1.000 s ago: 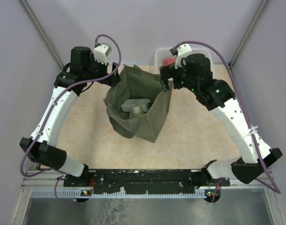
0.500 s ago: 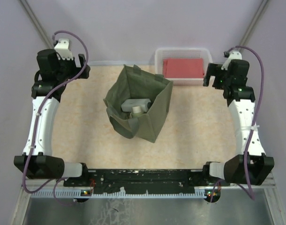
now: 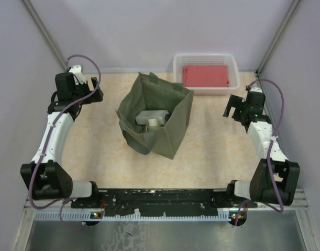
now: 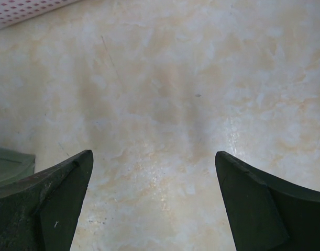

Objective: Place the personal care products into the canvas bag

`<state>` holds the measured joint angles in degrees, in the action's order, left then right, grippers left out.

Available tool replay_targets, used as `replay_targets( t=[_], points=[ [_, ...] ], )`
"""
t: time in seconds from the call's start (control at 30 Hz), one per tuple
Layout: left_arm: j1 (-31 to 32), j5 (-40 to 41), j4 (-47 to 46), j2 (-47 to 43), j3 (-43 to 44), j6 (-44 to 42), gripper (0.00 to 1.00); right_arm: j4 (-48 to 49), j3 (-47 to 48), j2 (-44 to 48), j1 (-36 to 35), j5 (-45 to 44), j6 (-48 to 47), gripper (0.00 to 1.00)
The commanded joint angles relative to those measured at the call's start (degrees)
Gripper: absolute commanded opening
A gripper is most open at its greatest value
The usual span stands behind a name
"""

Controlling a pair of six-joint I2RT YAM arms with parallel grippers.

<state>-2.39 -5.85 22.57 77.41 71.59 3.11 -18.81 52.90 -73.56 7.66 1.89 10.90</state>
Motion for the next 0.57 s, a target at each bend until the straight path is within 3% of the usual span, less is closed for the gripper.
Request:
replay_targets(
  t=[0.0, 0.53],
  points=[
    [-0.2, 3.2, -3.8, -2.1, -2.4, 4.1, 1.00, 6.7, -1.3, 0.6, 0.6, -0.6, 1.0, 0.99],
    [-0.1, 5.8, -3.2, -3.8, -4.0, 5.4, 1.00, 5.7, -1.3, 1.8, 0.6, -0.9, 0.3, 0.99]
  ],
)
